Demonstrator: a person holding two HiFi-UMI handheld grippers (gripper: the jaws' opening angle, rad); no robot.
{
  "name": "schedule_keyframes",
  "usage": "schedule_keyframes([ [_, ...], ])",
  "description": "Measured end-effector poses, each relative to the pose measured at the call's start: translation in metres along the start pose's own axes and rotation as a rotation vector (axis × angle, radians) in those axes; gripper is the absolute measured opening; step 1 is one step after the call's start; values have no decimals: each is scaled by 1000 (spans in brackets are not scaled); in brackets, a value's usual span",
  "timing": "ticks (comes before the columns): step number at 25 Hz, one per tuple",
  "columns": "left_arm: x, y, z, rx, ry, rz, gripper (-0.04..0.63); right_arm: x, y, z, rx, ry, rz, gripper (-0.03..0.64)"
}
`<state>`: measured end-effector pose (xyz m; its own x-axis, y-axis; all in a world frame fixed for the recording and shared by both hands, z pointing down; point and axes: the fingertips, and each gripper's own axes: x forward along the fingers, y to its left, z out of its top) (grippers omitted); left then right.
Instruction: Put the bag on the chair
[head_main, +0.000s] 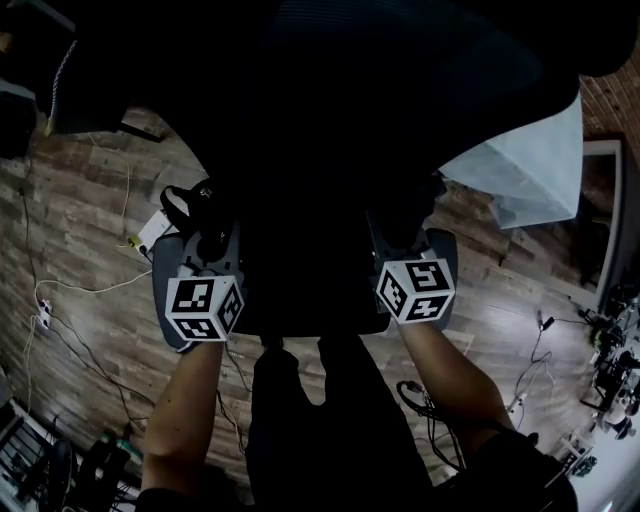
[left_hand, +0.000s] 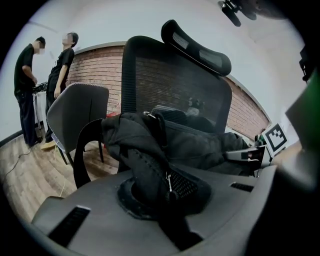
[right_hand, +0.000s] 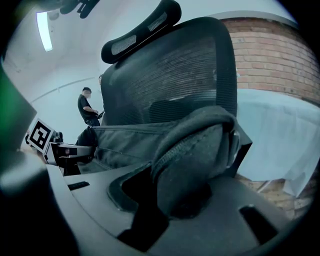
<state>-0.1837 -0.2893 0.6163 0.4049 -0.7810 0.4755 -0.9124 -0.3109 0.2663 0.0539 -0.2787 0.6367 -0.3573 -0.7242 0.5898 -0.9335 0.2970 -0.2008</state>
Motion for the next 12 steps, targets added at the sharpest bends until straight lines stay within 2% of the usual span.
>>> schedule_keyframes([
  [9, 25, 18, -33, -1, 64, -3, 46, 31, -5, -32, -6, 31, -13, 98],
  [12, 33, 20, -43, -30, 82, 4, 46, 36, -10, -40, -4, 23, -11, 98],
])
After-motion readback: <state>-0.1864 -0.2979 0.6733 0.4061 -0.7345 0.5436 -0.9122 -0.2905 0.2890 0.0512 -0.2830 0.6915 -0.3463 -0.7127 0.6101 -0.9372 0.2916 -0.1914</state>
